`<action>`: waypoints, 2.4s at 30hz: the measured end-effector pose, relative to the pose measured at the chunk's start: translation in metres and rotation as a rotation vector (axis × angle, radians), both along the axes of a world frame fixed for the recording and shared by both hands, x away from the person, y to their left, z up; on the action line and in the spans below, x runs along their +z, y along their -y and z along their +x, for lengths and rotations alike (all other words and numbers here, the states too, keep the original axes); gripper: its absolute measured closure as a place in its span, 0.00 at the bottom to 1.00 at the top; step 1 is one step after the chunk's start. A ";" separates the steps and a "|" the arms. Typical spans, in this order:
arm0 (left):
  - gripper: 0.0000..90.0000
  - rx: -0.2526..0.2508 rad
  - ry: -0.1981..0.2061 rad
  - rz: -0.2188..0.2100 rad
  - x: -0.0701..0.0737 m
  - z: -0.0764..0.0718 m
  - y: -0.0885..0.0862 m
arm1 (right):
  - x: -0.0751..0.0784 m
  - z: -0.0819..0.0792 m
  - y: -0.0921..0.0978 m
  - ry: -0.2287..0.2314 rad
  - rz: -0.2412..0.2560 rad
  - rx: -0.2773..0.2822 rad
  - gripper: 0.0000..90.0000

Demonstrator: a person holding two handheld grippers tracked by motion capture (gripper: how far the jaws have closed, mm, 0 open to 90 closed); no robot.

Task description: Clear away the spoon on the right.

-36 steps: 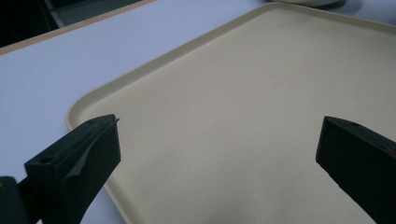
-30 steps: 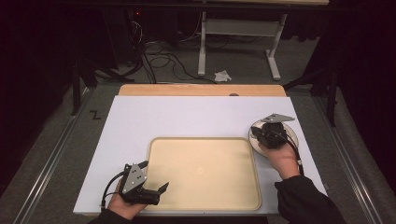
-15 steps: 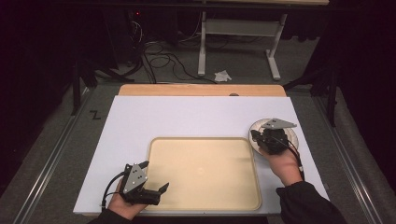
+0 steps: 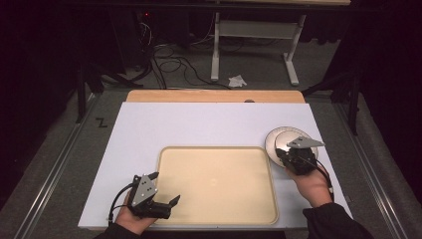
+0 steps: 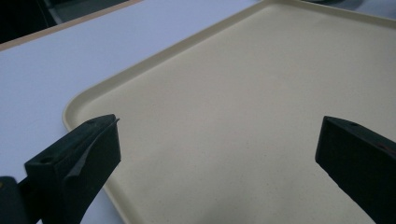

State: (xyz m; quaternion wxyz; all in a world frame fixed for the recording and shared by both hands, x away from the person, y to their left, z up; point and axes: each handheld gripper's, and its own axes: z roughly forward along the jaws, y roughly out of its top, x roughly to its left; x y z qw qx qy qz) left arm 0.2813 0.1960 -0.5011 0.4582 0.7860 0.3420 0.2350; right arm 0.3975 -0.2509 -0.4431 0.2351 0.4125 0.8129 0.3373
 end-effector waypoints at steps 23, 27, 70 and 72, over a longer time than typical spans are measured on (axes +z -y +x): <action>0.01 0.008 0.002 -0.009 0.000 0.000 -0.002 | -0.008 -0.062 0.030 0.177 0.315 -0.124 1.00; 0.01 0.012 0.000 -0.007 0.000 0.000 -0.001 | -0.008 -0.066 0.041 0.200 0.319 -0.150 1.00; 0.01 0.004 -0.010 0.018 -0.003 0.002 0.002 | -0.025 -0.056 0.058 0.064 0.472 -0.329 0.54; 0.01 0.004 -0.010 0.019 -0.003 0.002 0.002 | -0.026 -0.055 0.060 0.055 0.499 -0.340 0.55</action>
